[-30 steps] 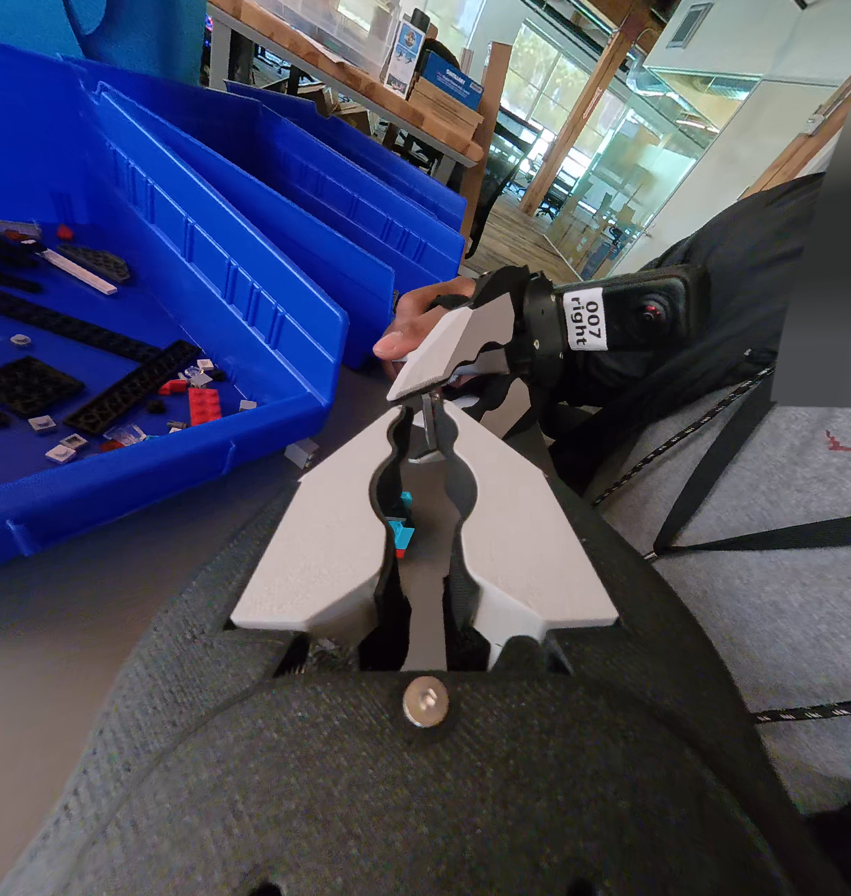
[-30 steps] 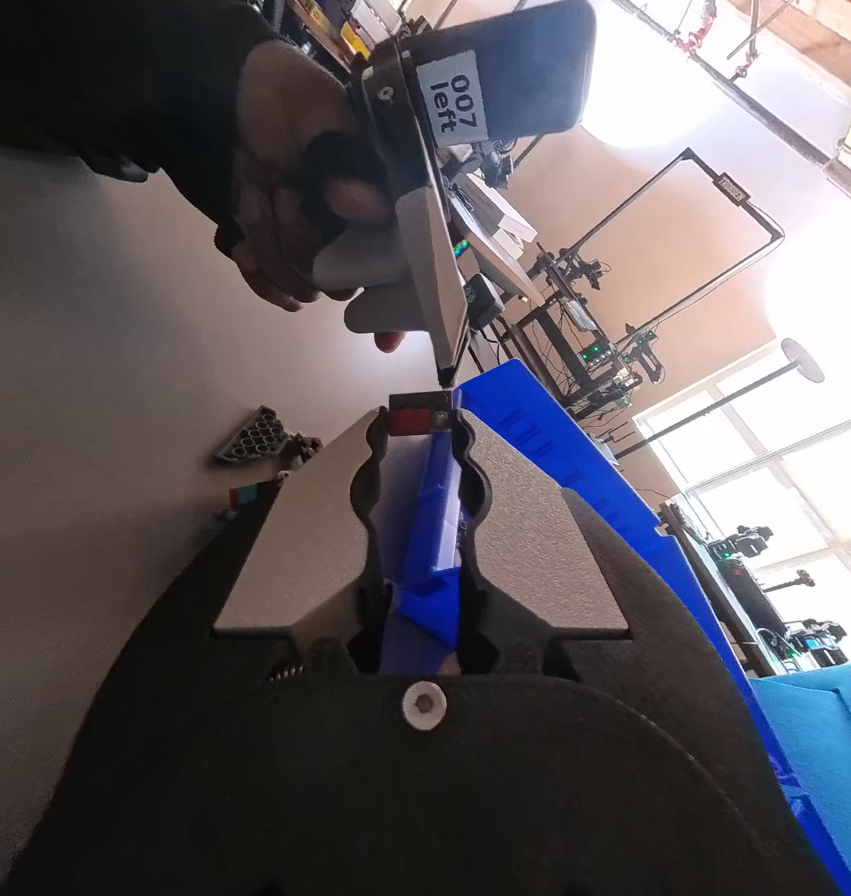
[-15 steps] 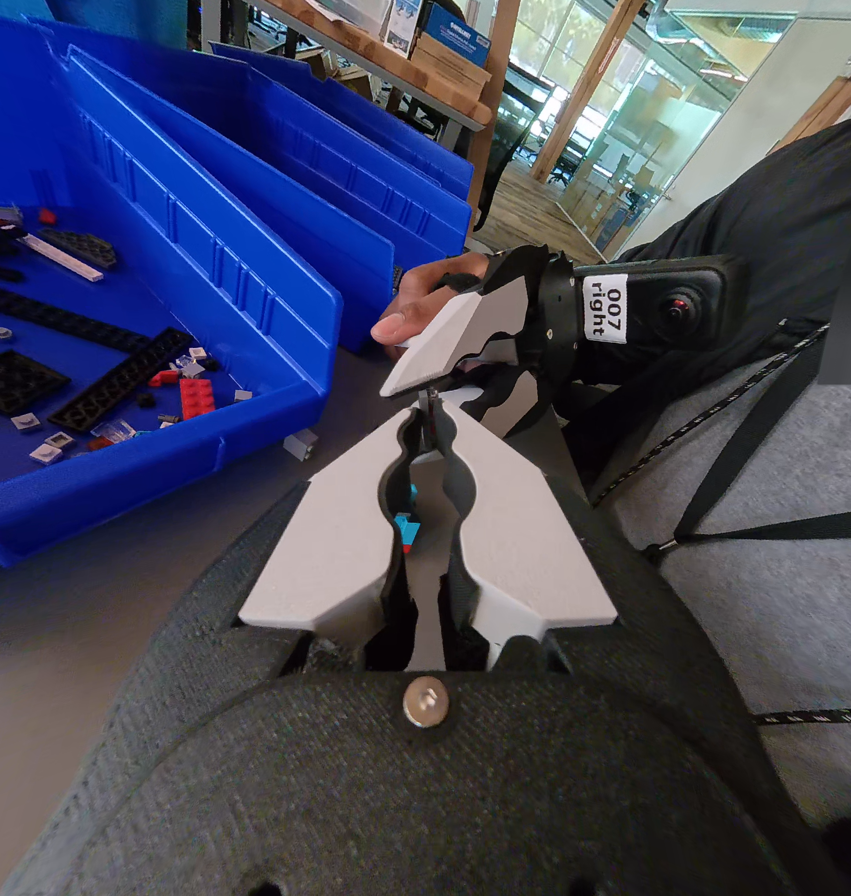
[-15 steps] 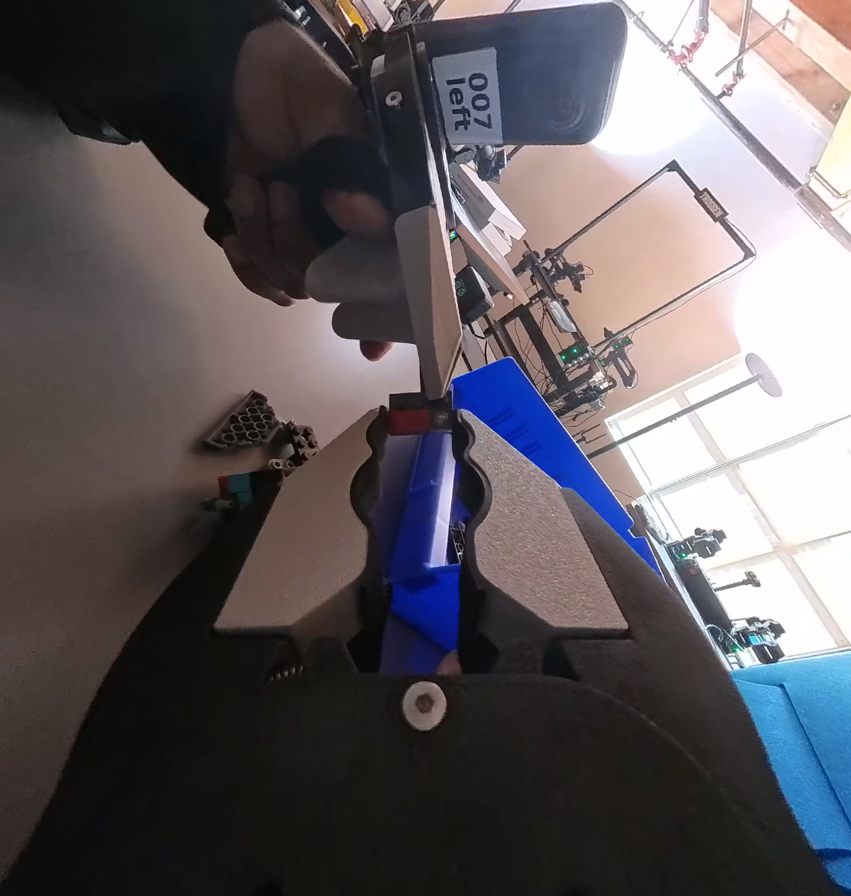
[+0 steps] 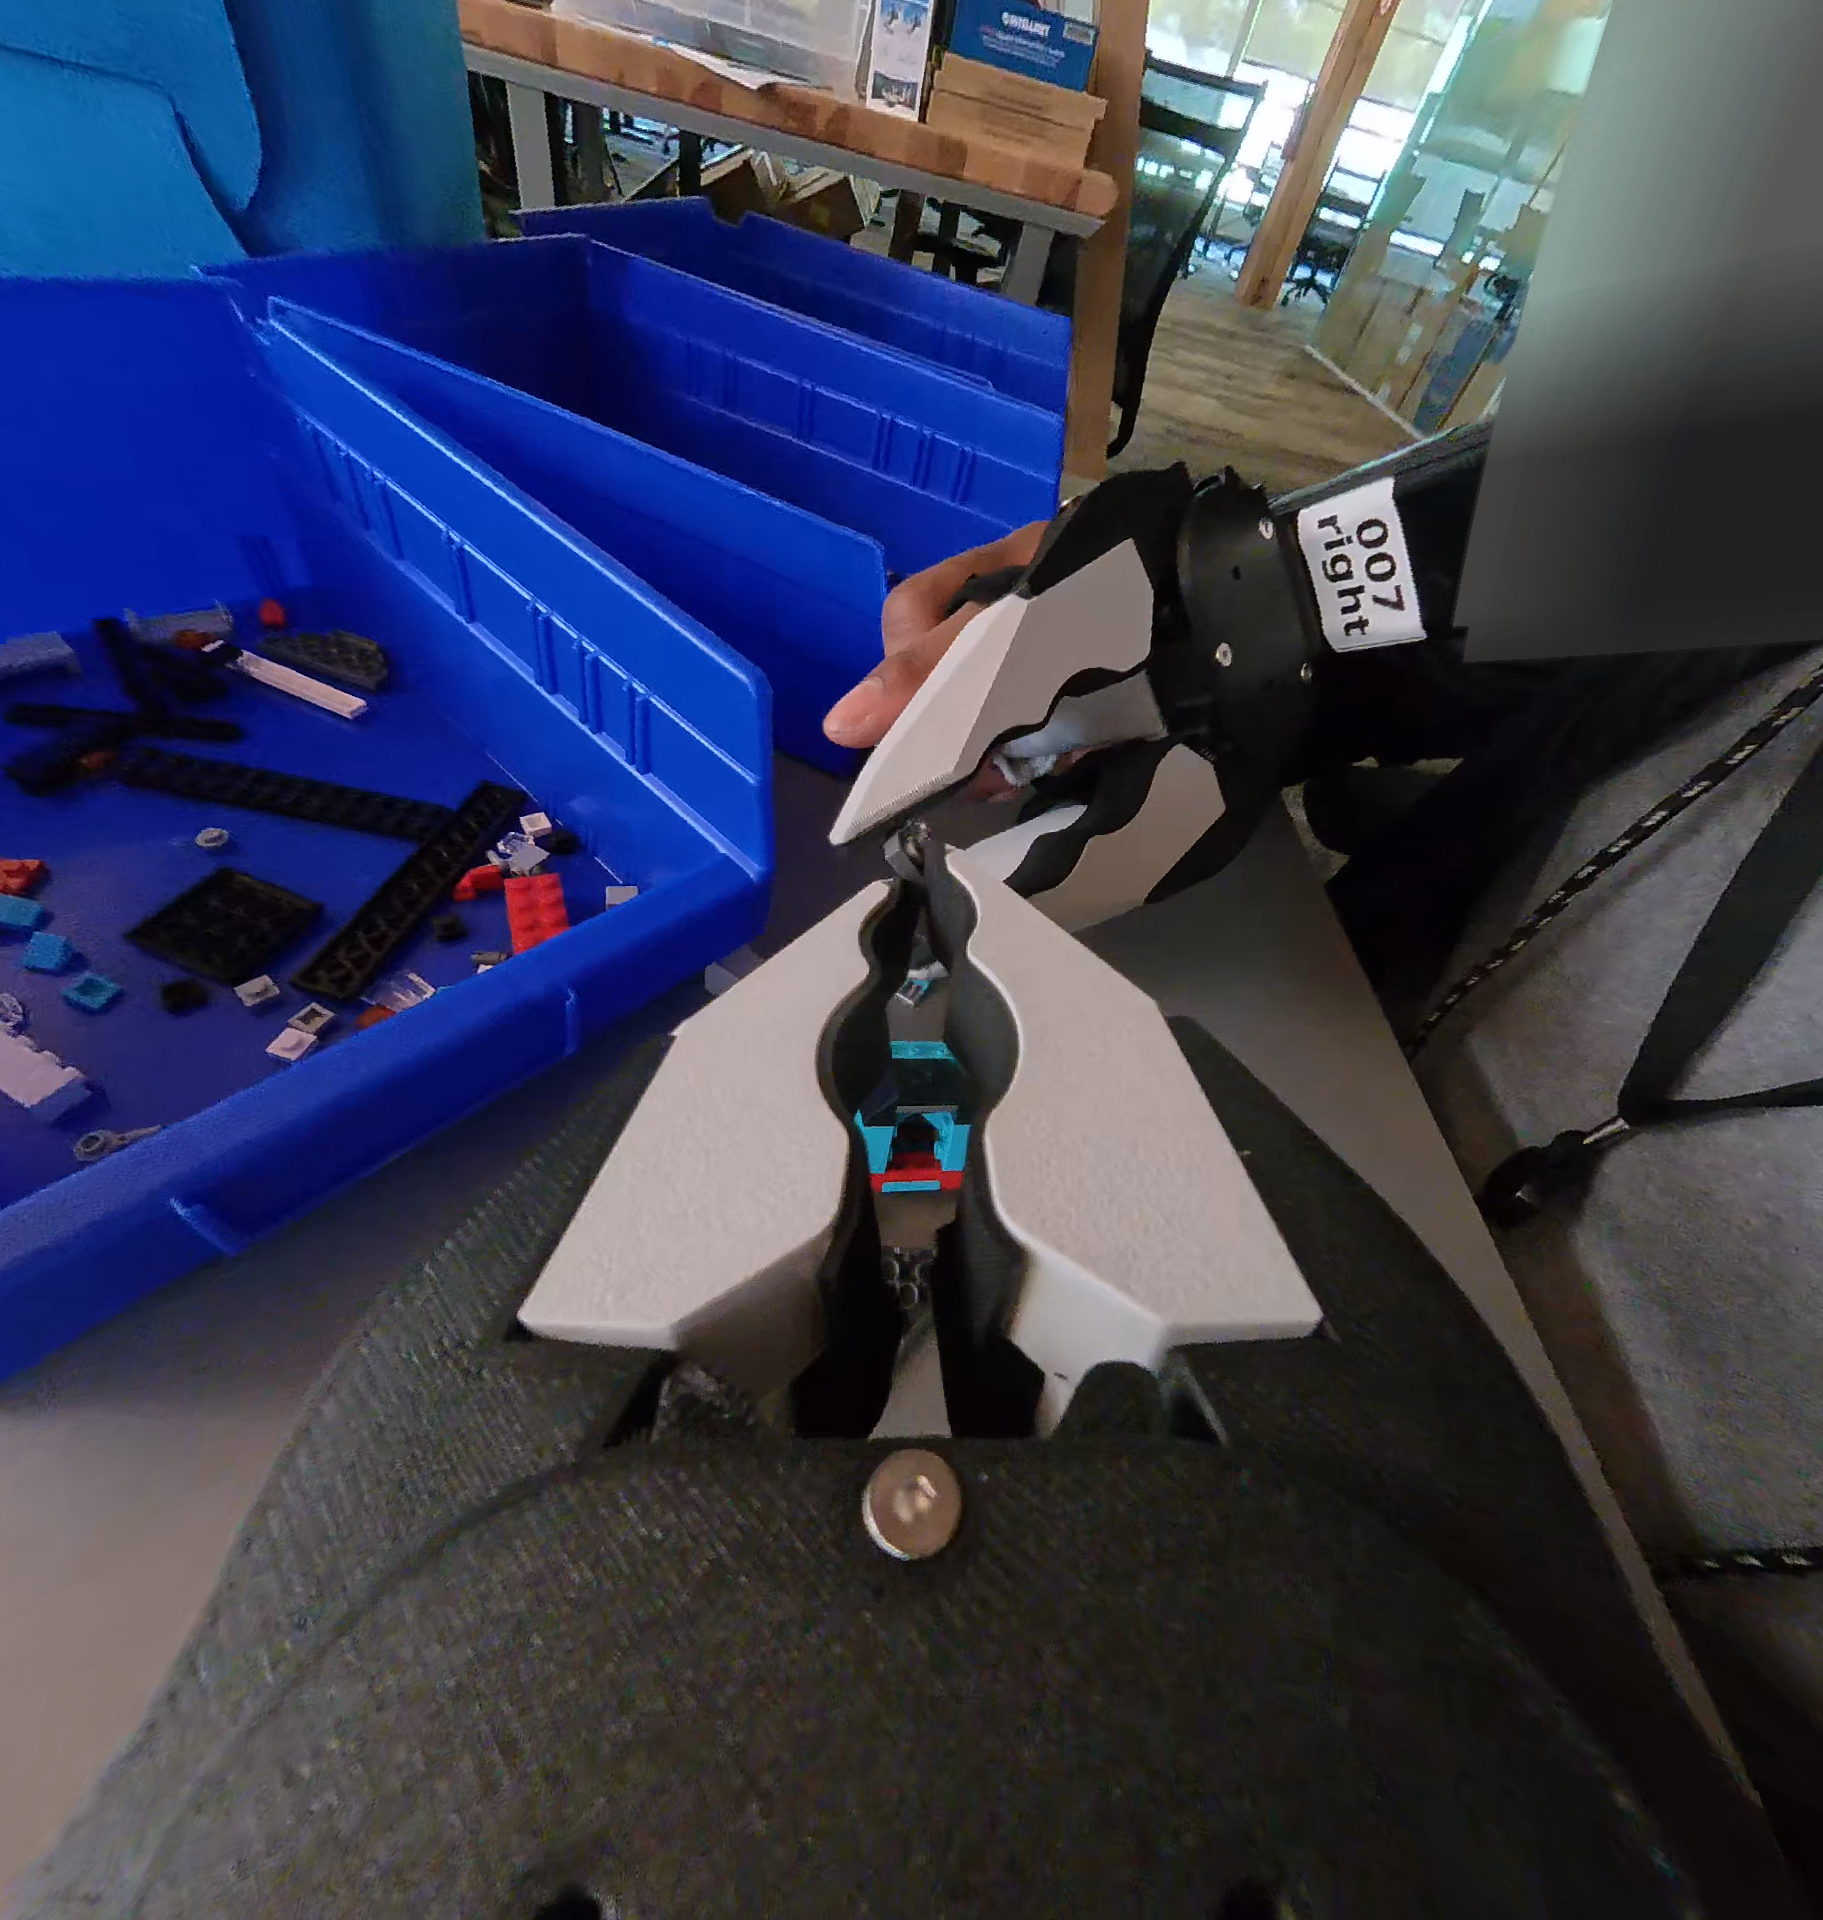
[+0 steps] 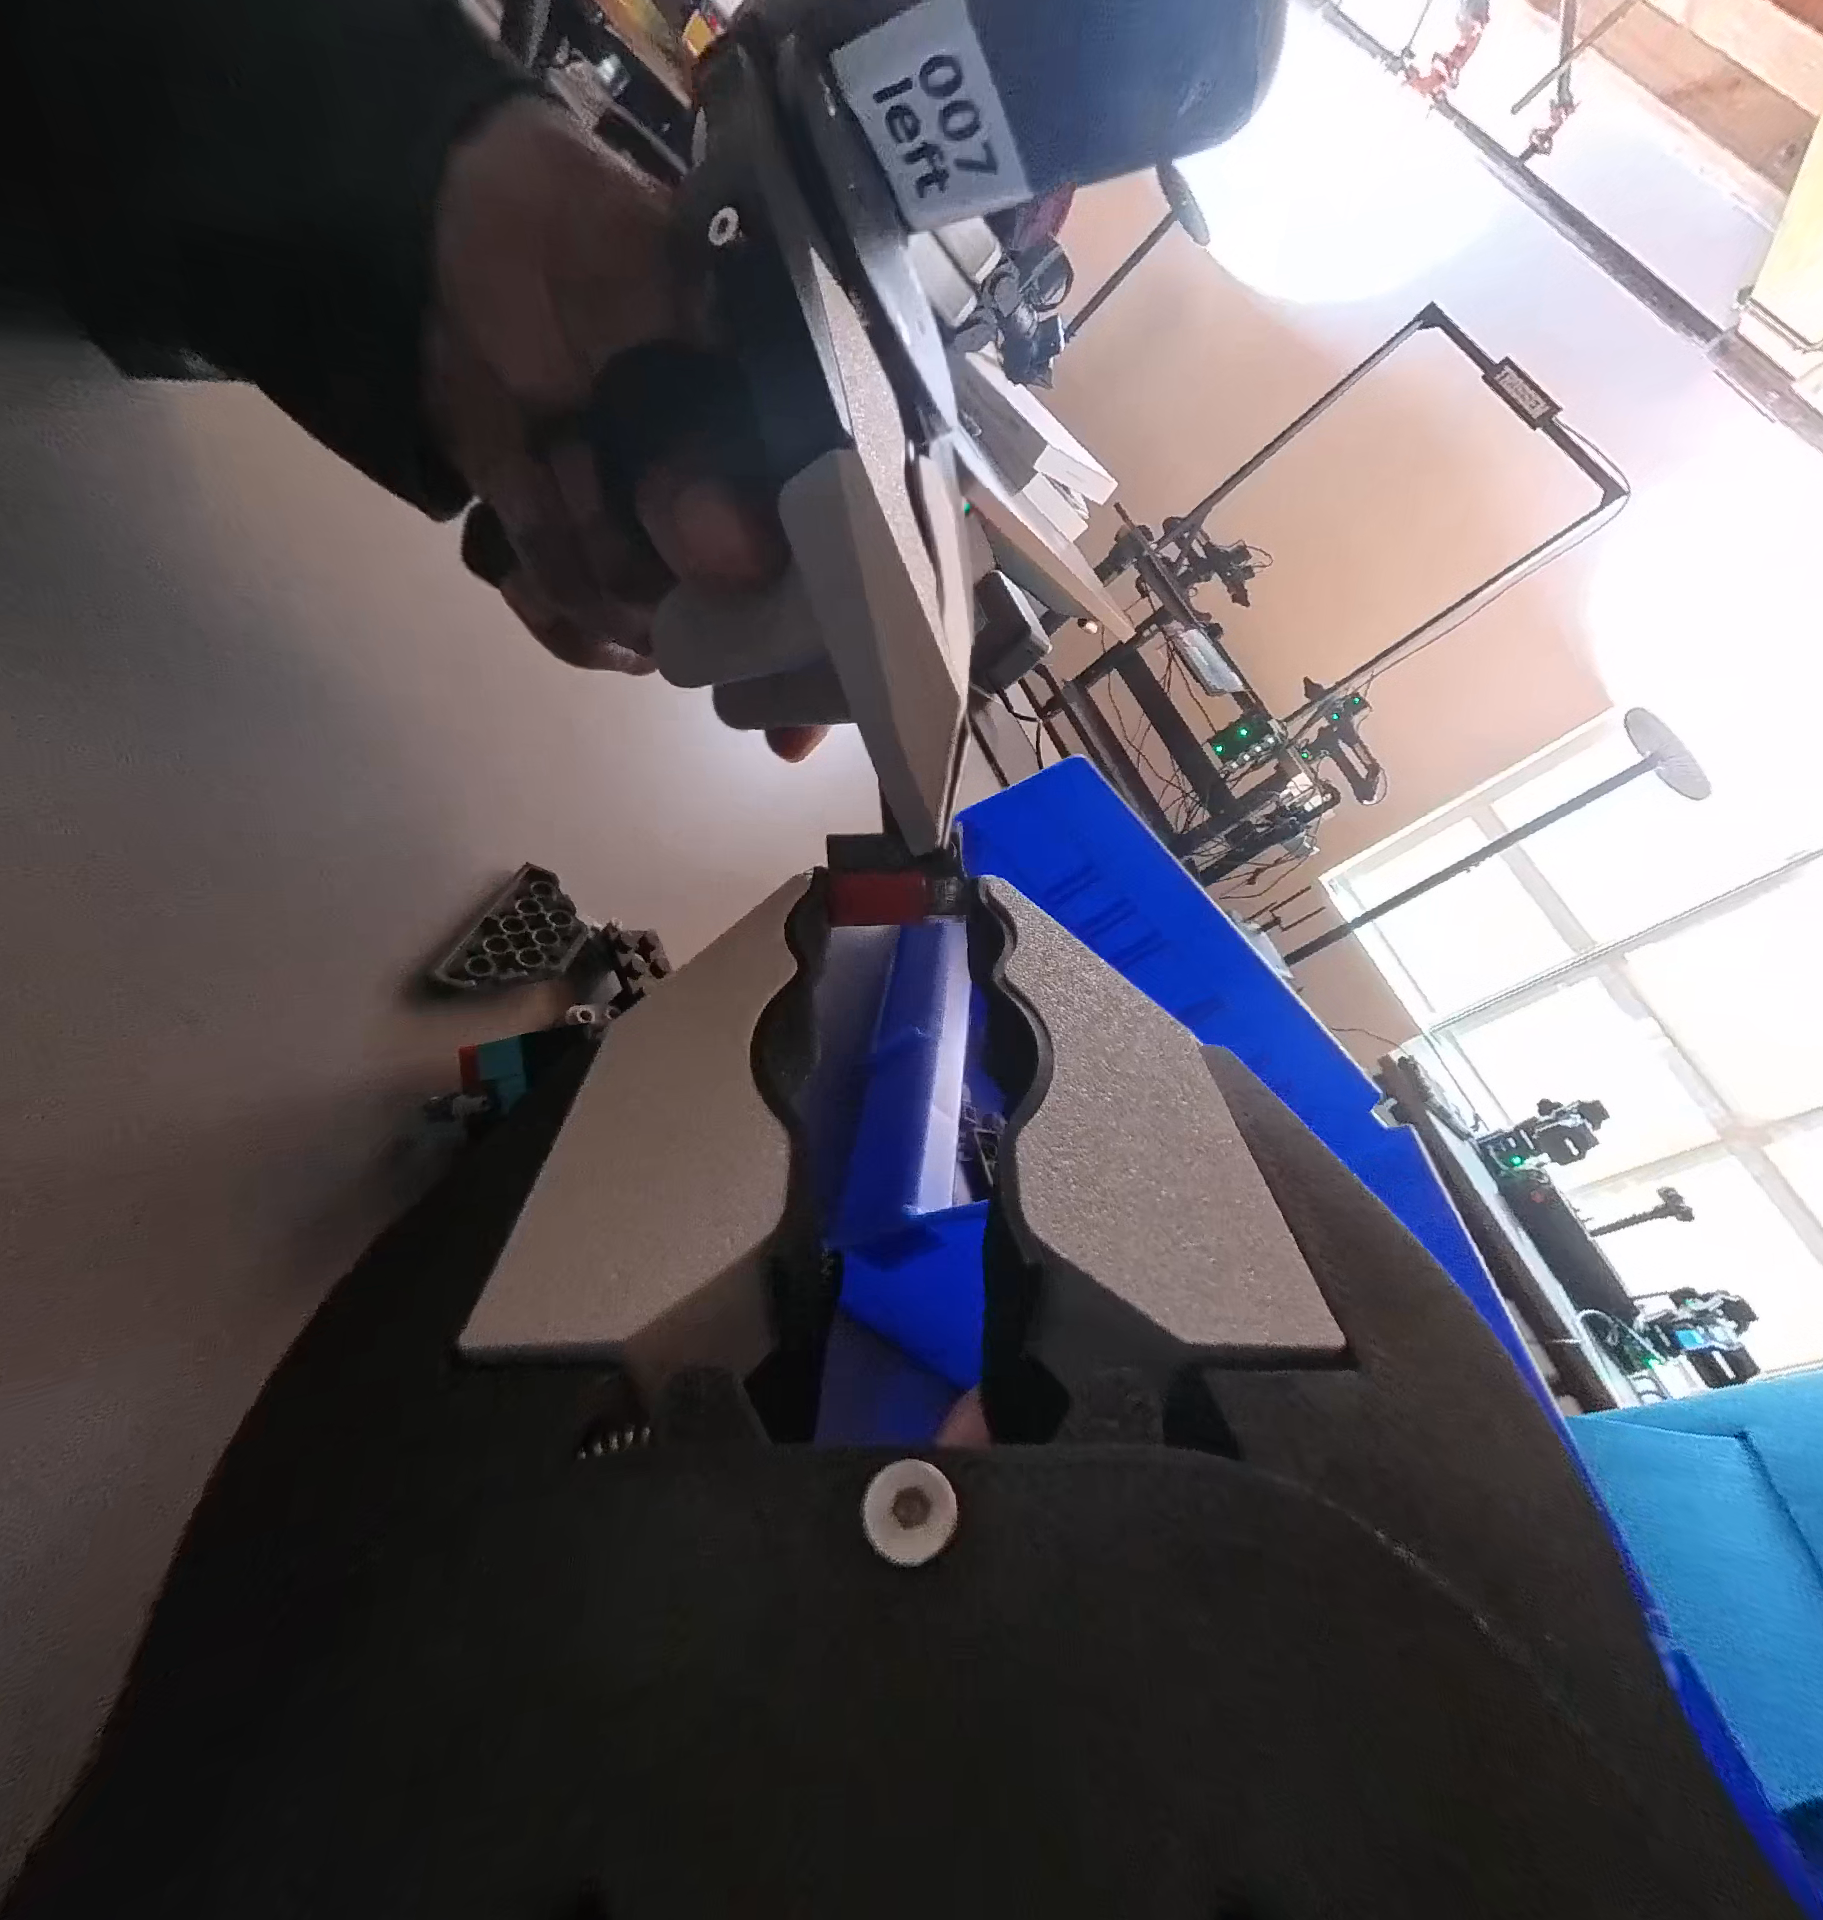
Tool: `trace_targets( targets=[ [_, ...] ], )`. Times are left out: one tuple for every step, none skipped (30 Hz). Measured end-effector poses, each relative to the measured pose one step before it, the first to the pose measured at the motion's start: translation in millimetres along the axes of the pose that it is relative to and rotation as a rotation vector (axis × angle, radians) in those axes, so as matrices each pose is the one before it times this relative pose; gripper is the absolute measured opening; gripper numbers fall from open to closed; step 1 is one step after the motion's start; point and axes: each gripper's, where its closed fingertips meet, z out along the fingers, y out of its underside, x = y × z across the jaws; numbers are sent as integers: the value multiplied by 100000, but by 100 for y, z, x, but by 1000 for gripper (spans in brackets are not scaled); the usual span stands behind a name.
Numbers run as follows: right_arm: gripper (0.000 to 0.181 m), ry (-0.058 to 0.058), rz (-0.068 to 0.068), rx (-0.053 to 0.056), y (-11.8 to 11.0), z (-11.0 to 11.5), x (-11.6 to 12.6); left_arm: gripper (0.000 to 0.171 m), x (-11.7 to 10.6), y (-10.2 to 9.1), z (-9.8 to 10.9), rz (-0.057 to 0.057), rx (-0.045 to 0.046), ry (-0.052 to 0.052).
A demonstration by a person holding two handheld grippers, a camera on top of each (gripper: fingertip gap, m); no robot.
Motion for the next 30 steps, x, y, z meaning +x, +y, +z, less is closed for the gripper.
trace_targets(
  targets=[
    [27, -76, 1462, 73, 18, -9, 95, 3, -99, -35, -13, -1509, 564, 61],
    [27, -123, 1192, 117, 7, -4, 78, 3, -76, -51, -11, -1396, 620, 111],
    [27, -64, 751, 38, 23, 3, 54, 3, -69, -19, 3, -1697, 486, 280],
    [27, 74, 407, 6, 11, 7, 39, 3, -47, -9, -6, -1584, 420, 404],
    [27, 268, 196, -23, 12, 3, 34, 3, -41, -11, 6, -1294, 465, 318],
    [27, 274, 65, -41, 22, 8, 24, 3, -26, -20, 19, -1235, 442, 340],
    [27, 211, 59, -165, 37, 17, 30, 3, -56, -7, -2, -1124, 347, 218],
    [27, 145, 111, -256, 54, 34, 11, 3, -55, -1, 11, -980, 238, 124],
    [27, 186, 222, -356, 67, 21, 22, 3, -79, 31, -13, -814, 118, 1],
    [27, 431, 207, -586, 97, 32, 45, 3, -177, -14, -83, -936, 321, -451],
    [26, 327, 230, -619, 100, 20, 55, 4, -239, -88, -189, -1193, 678, -557],
    [26, -33, 769, -467, 75, 6, 32, 4, -296, -135, -289, -1442, 869, -628],
    [24, -867, 1677, -370, 39, 5, -38, 4, -466, -91, -372, -1524, 524, -1434],
    [24, -1548, 2710, -421, 26, 5, -112, 3, -471, 16, -416, -1370, -278, -1255],
    [24, -2126, 3442, -644, 36, 17, -170, 4, -441, 169, -390, -1559, -1068, -908],
    [24, -2429, 3733, -665, 23, -3, -237, 4, -445, 317, -321, -1596, -1922, -928],
    [25, -2431, 3593, -500, -14, -12, -250, 4, -653, 456, -238, -1011, -2627, -2553],
    [26, -2546, 3406, -527, -4, -22, -283, 4, -720, 777, -91, 17, -4471, -3323],
    [27, -2885, 3439, -1026, 89, 4, -345, 4, -667, 1100, 84, 683, -6391, -3247],
    [28, -3010, 3392, -1226, 144, 22, -374, 4, -720, 1096, 217, 598, -6077, -3832],
    [29, -2473, 2991, -1055, 163, 20, -310, 4, -667, 949, 322, -191, -5108, -3461],
    [29, -1996, 2357, -580, 128, -25, -244, 4, -505, 830, 395, -719, -4291, -2420],
    [29, -1729, 2068, -213, 115, -49, -204, 4, -368, 618, 395, -805, -3047, -1620],
    [31, -1414, 2106, -470, 130, -81, -130, 4, -245, 490, 346, -899, -2309, -798],
    [32, -1125, 1825, -85, 54, -126, -95, 4, -236, 409, 290, -931, -1977, -826],
    [33, -676, 1840, 338, 18, -163, -27, 4, -251, 359, 227, -606, -1743, -1053],
    [33, -436, 2248, 175, 82, -156, 6, 5, -173, 249, 149, -314, -1203, -657],
    [34, -537, 2254, -239, 155, -148, -4, 5, -81, 97, 63, -823, -277, 75],
    [35, -50, 1940, 271, 107, -190, 45, 6, -54, 12, -9, -623, 96, 58],
    [35, 198, 1814, 373, 125, -218, 61, 6, -121, -8, -63, -375, 50, -511]
  ],
)
